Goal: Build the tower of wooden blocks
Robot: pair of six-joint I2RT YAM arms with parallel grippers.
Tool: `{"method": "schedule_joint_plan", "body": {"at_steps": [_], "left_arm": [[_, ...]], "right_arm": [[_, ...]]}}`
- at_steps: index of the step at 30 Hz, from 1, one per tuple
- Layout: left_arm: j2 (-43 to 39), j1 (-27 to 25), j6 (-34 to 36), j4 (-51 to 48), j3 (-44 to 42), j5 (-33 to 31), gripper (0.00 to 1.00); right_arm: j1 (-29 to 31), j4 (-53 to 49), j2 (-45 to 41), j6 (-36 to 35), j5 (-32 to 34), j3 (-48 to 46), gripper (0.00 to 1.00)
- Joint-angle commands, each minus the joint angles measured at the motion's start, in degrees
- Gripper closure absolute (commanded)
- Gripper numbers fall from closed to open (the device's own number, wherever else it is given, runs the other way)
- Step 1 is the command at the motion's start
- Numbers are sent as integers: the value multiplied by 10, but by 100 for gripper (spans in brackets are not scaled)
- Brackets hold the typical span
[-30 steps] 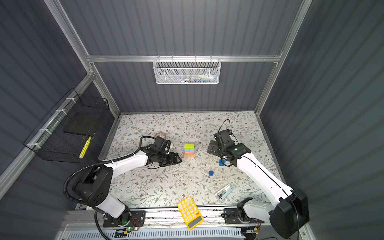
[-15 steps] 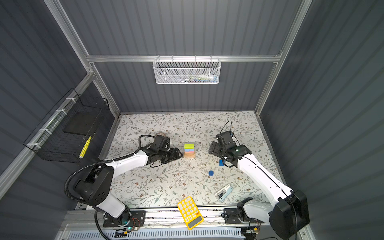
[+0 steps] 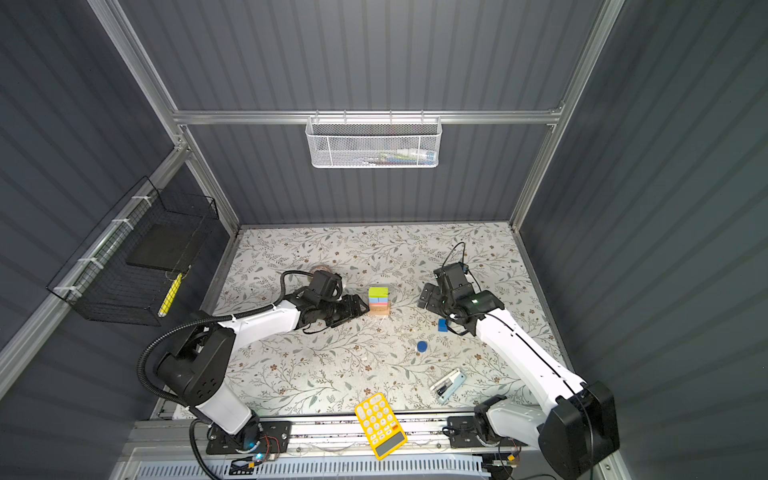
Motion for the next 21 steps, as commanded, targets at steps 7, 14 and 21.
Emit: {"method": "schedule_joint_plan", "body": {"at_steps": [7,14,21], "left_arm": [[15,-3,-8,10,16,12,20],[22,-3,-9,13,21,12,20],[22,-3,-11,16,23,8,20]], "right_arm": [[-4,3,-2,-5,-4,-7,1],[-5,5,1,-4,-9,-6,1],[-5,4,2,-4,-10,-6,1]]}}
